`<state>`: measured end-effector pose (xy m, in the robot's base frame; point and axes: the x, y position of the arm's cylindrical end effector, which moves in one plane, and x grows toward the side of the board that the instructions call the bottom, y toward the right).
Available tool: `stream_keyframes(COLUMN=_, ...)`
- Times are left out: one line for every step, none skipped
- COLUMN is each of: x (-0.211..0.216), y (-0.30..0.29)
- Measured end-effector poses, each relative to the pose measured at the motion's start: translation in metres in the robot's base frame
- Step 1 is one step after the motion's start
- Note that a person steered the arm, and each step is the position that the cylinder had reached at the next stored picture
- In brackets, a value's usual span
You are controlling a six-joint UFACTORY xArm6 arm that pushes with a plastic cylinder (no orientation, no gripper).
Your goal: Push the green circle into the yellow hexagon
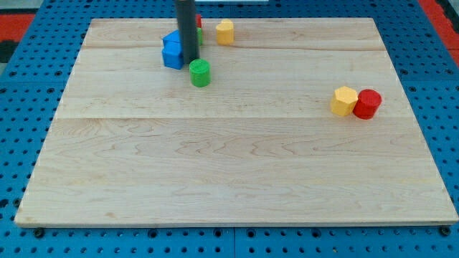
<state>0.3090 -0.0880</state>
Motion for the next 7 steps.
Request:
stream_keyframes(x=0.022, y=0.01)
stream_keyframes(x=0.029, y=0.094)
stream_keyframes(x=0.036, y=0.044)
stream_keyframes(x=0.05, y=0.047)
stream_keyframes(x=0.051, y=0.119)
stream_keyframes(x=0.052, y=0.09)
stream_keyframes(x=0.082, y=0.081)
